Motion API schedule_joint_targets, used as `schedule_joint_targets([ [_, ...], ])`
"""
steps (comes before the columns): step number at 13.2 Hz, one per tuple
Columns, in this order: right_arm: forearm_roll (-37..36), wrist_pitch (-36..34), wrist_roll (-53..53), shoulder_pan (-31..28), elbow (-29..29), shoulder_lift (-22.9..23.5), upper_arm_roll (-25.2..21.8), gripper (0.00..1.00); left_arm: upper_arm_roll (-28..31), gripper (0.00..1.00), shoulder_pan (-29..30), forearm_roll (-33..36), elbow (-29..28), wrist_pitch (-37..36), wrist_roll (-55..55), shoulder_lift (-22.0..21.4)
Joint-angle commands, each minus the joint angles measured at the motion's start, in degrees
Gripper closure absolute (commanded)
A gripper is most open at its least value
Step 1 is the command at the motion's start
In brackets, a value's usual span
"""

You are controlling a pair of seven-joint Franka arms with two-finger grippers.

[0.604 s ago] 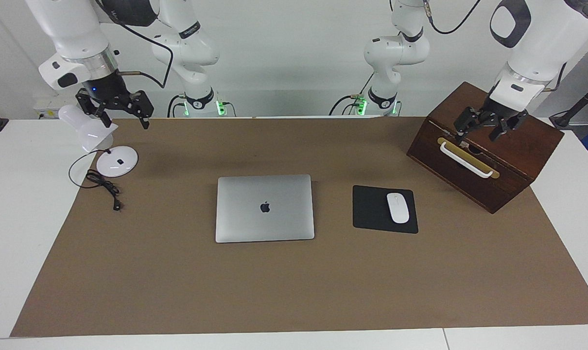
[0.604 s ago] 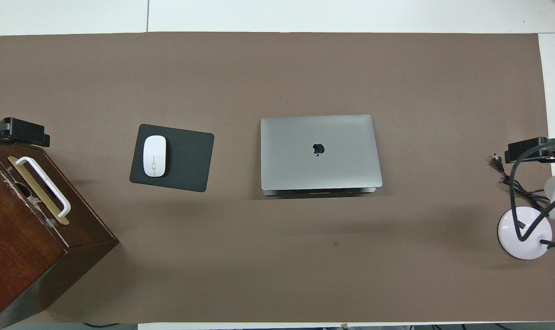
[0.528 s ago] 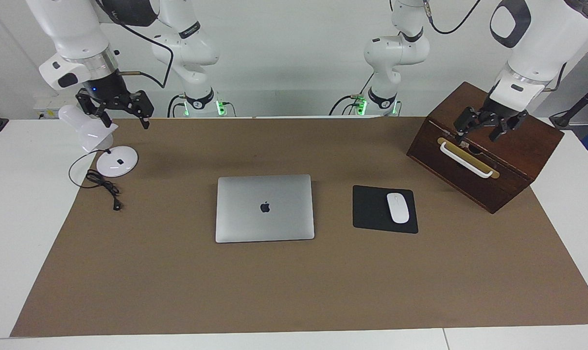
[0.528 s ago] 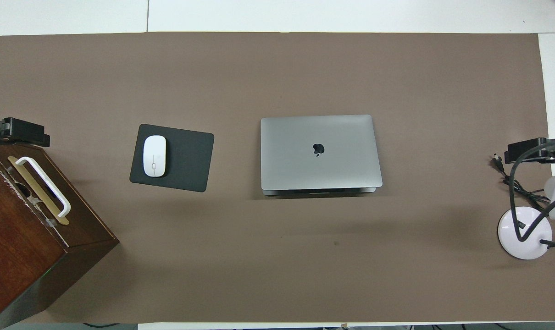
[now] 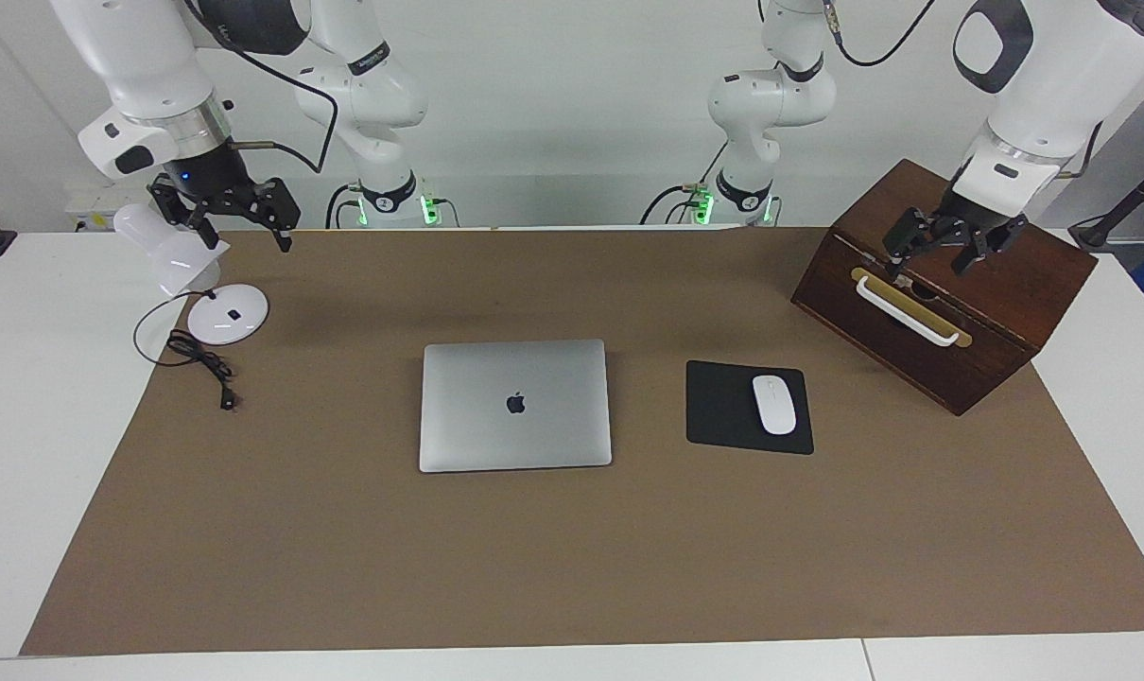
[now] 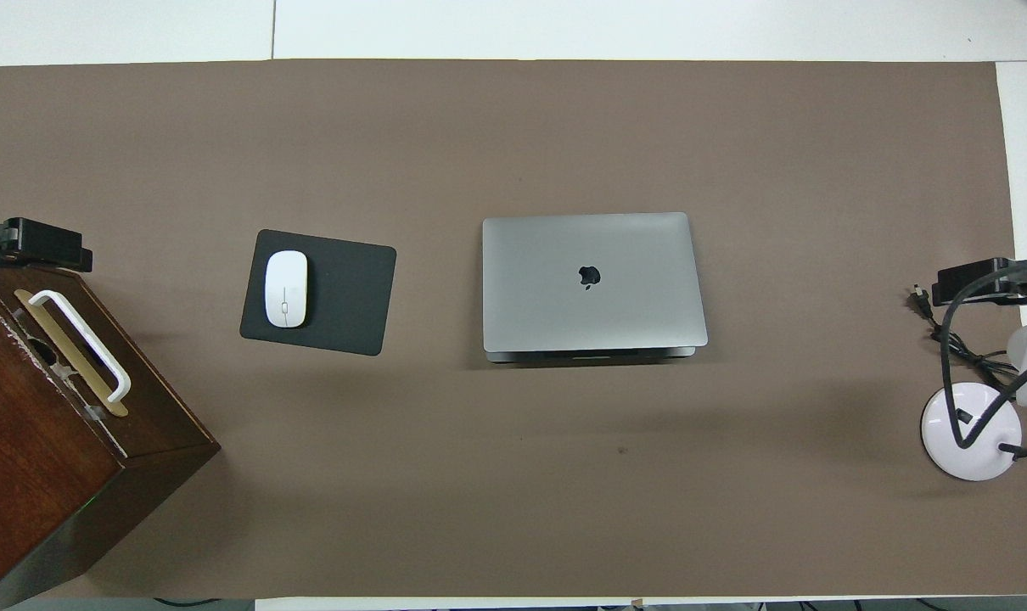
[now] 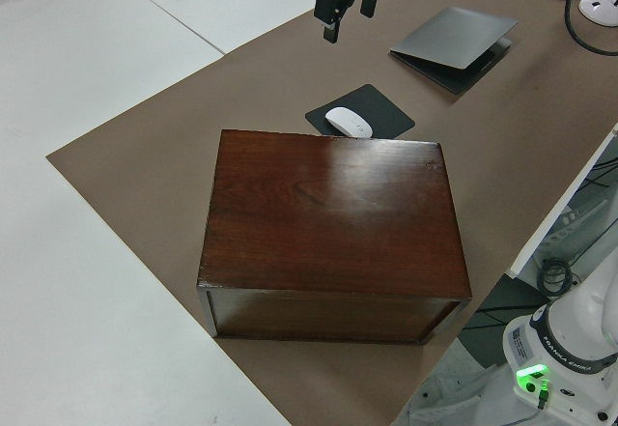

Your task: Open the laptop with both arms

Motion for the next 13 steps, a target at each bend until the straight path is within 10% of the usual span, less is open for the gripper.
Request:
schedule_joint_targets([
  [1,0.6,1.8,-7.0,-1.8,-2.2,-1.6,0.1,0.0,-0.2,0.0,0.6,-0.2,0.1,0.3,-0.3,-0.3],
  [13,0.7,4.5,-8.7,-4.2,-2.1,-1.2,0.0,0.0,-0.3,0.0,1.2,-0.1,-0.1,0.3,0.1,-0.4],
])
